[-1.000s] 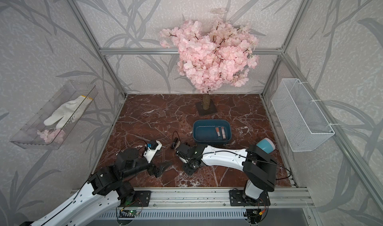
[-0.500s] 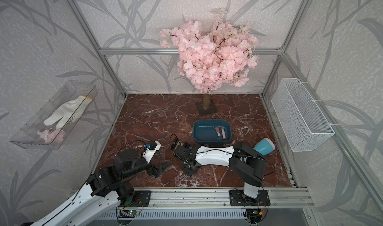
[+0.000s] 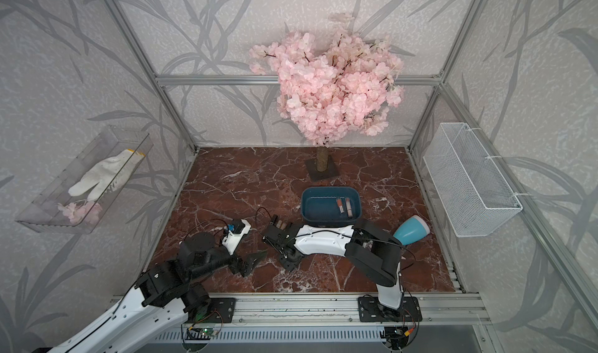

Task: Put the lipstick into the storage box
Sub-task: Pick up the lipstick at the center of the board.

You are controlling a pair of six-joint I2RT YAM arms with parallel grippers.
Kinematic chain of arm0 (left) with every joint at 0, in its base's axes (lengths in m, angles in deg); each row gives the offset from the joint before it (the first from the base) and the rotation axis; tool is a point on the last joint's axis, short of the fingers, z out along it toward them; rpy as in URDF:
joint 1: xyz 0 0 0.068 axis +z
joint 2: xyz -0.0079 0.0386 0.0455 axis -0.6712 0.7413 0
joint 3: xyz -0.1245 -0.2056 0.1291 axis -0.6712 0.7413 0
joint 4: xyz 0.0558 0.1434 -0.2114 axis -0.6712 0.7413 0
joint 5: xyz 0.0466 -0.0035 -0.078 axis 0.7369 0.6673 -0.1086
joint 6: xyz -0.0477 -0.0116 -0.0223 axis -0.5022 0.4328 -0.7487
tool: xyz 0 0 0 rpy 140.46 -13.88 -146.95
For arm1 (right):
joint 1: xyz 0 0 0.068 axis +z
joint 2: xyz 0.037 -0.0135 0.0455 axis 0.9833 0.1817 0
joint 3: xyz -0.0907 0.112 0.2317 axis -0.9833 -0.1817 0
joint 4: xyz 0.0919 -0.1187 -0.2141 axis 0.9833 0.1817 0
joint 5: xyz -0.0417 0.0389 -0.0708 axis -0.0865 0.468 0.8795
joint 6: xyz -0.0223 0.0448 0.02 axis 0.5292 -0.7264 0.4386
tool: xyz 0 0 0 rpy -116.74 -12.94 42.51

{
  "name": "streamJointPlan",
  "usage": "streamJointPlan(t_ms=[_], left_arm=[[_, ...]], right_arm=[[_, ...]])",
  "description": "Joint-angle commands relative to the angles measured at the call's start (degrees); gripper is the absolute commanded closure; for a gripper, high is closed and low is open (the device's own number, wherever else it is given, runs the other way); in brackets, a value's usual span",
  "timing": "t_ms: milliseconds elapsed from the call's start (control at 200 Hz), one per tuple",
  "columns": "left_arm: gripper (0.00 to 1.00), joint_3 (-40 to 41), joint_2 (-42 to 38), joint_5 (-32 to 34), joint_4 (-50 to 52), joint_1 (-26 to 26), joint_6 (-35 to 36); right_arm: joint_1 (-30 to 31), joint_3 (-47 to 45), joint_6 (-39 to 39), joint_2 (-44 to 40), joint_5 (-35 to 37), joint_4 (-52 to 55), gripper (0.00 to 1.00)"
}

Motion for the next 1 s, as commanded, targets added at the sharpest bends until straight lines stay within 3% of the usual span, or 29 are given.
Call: streamJointPlan(t_ms=[0, 250, 375, 485, 995], left_arm=[[0.00, 0.43, -0.05, 0.89, 0.33, -0.25, 1.16], [0.00, 0.46, 0.22, 1.30, 0.11, -0.23, 1.84], [0.00, 0.47, 0.04, 1.61, 0.25, -0.29, 1.85], [0.00, 0.49, -0.16, 1.81, 0.29, -0.23, 1.84], [0.00, -0.02, -3.89, 3.96, 0.25, -0.23, 2.19]], right_arm=[[-0.35, 1.66, 1.87, 1.53, 3.91, 1.45, 0.53], [-0.81, 4.35, 3.40, 3.63, 4.73, 1.90, 0.55], [-0.78, 5.68, 3.31, 5.26, 4.80, 2.37, 0.68], [-0.83, 5.94, 3.26, 5.32, 4.67, 2.34, 0.73], [-1.35, 1.64, 3.06, -4.89, 0.31, -1.29, 0.77]])
